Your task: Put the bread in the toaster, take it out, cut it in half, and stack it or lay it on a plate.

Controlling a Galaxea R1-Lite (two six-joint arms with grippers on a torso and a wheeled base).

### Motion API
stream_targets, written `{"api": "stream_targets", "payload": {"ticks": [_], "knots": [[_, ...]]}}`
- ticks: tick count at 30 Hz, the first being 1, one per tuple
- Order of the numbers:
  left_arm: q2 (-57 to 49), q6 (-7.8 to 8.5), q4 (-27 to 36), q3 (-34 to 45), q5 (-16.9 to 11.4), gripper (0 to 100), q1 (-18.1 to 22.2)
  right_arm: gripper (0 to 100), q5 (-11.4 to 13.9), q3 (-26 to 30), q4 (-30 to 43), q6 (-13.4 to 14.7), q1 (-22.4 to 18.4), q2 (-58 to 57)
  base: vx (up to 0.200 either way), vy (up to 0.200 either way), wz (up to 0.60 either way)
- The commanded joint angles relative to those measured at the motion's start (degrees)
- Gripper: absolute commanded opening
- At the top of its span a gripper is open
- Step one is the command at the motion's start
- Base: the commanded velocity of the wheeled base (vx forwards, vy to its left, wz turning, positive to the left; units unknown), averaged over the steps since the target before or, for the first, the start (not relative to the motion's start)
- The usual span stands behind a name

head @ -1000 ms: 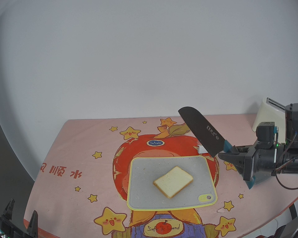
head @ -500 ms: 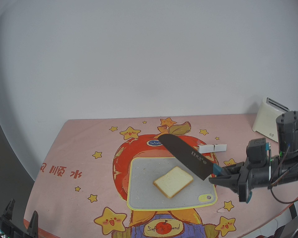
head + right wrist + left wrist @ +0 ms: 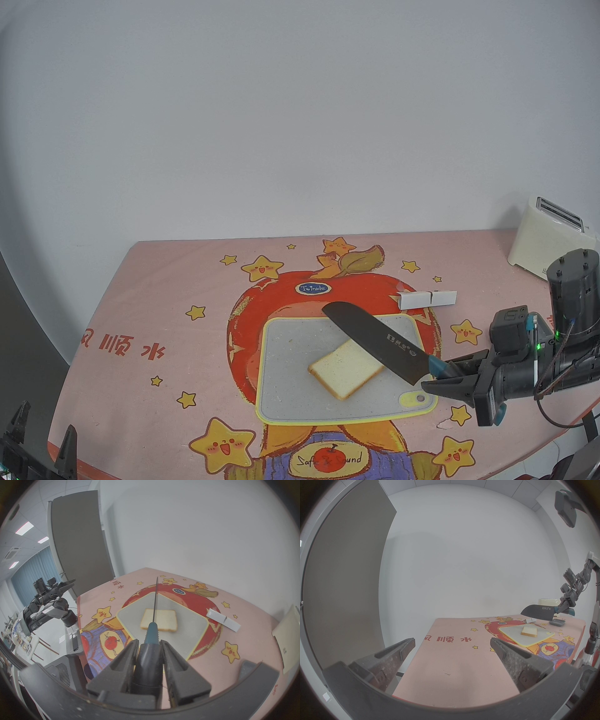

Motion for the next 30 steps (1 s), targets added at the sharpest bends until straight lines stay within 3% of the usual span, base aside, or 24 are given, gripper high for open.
{"api": "stream_targets", "payload": {"ticks": [1, 8, 21, 30], "knots": [[-0.75, 0.01, -0.06, 1.01, -0.02, 100, 0.02, 0, -0.24, 0.72, -0.01, -0.22, -1.05, -0.58, 0.0, 0.0, 0.0], [-0.75, 0.01, 0.03, 1.01, -0.02, 100, 0.02, 0, -0.42, 0.1, -0.1, -1.19, 2.11, 3.12, 0.0, 0.0, 0.0], [-0.75, -0.07, -0.06, 1.01, 0.33, 100, 0.11, 0, -4.64, 3.18, -5.37, -1.27, 1.94, 4.43, 0.0, 0.0, 0.0], [-0.75, -0.07, -0.06, 1.01, 0.25, 100, 0.02, 0, -4.99, 2.91, -5.46, -1.19, 2.29, 4.7, 0.0, 0.0, 0.0]]}}
